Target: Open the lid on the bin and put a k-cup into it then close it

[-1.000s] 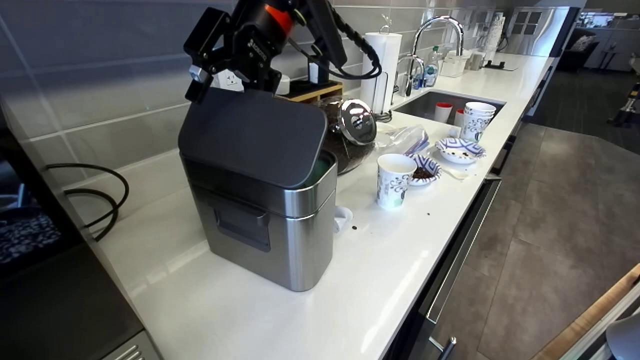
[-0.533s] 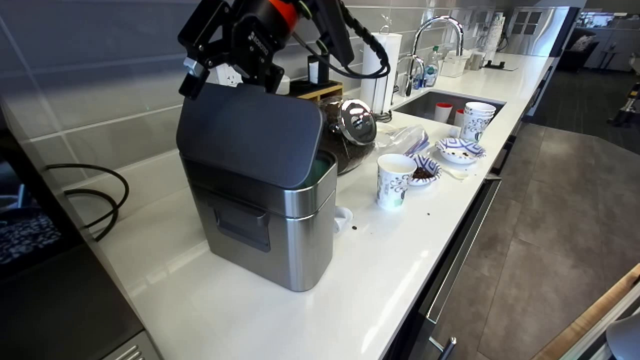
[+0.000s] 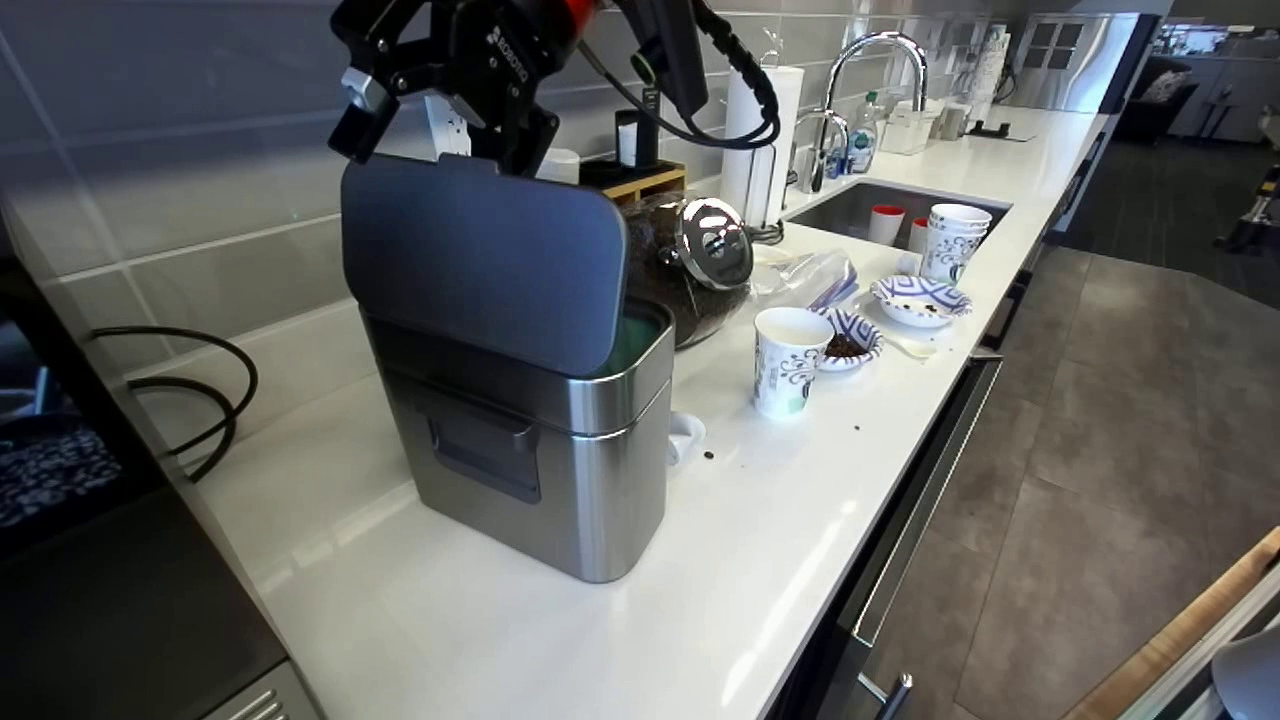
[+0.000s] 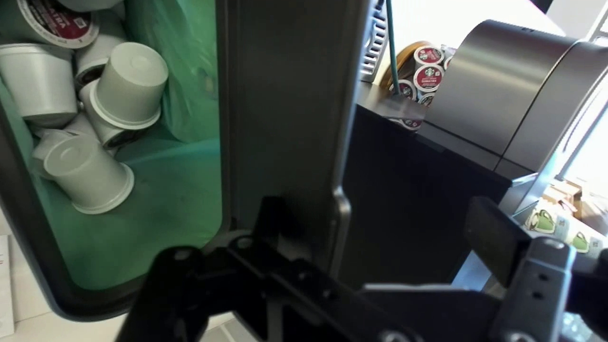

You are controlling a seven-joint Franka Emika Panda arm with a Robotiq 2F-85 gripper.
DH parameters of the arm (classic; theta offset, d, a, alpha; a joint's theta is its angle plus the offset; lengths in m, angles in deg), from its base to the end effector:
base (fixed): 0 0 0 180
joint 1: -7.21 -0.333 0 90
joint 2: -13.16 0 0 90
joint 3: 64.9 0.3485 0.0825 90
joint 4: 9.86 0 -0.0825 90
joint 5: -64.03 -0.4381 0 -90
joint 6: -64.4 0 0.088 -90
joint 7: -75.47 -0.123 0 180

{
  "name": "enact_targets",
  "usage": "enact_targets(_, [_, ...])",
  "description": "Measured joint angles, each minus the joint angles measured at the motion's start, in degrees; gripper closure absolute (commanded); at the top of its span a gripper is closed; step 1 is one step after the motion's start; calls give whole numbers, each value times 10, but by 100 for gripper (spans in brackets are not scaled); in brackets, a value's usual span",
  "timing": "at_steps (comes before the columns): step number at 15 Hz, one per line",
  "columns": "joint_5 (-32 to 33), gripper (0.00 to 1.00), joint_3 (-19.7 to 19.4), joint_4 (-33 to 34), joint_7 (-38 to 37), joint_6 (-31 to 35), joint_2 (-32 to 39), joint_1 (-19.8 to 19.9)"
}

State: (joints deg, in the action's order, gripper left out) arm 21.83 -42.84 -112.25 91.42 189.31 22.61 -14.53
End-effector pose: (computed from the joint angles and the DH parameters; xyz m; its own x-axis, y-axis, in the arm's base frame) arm 0.4857 0.4941 0.4991 0.8136 0.5215 0.2569 0.5517 -0.5530 -0.6244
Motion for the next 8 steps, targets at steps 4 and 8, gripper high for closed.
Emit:
enact_targets(4, [-12, 0, 4, 12, 10, -31, 5, 0])
enact_targets(8, [-16, 0, 4, 24, 12, -50, 9, 0])
